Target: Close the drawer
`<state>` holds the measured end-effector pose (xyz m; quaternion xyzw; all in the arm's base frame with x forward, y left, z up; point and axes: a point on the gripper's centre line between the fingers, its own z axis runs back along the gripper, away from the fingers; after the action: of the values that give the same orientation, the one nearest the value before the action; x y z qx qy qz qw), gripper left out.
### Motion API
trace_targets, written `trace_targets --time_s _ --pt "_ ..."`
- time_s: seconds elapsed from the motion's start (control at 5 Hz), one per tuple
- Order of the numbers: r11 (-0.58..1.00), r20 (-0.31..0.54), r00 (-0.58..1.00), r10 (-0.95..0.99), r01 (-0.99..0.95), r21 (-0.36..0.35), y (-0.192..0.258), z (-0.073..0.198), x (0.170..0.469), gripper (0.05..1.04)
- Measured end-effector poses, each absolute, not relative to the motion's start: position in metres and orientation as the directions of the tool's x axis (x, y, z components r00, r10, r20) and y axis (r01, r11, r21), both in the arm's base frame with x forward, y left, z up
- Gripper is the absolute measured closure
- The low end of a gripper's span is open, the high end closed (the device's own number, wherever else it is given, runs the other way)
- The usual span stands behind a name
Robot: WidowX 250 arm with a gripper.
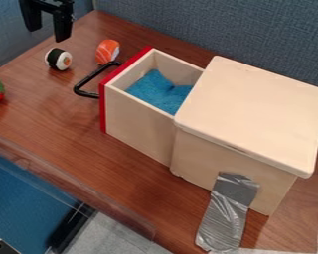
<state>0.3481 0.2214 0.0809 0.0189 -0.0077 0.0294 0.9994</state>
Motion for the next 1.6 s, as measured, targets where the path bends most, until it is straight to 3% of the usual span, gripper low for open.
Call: trace_targets --time_s 0.2,0.4,0.6,0.8,1.2,1.4,1.6 --pt "0.999 -0.029 0.998 0.05 -0.05 0.008 0.219 0.06 0.345 0.083" --pt "0.996 -0.01 0.996 -0.09 0.09 -0.015 0.221 0.06 0.346 0.083" --pt "0.951 0.014 0.952 -0.305 0.305 -0.045 0.236 0.059 0.347 0.083" --pt "0.839 0.051 0.84 -0.541 0.542 -0.032 0.245 0.056 0.35 0.083" --pt "0.492 0.161 0.478 -0.864 0.869 0.057 0.245 0.035 0.338 0.083" --pt "0.259 0.138 0.241 -0.961 0.957 0.131 0.232 0.047 0.329 0.083" --pt "0.044 0.119 0.027 -0.993 0.988 0.147 0.214 0.054 0.326 0.083"
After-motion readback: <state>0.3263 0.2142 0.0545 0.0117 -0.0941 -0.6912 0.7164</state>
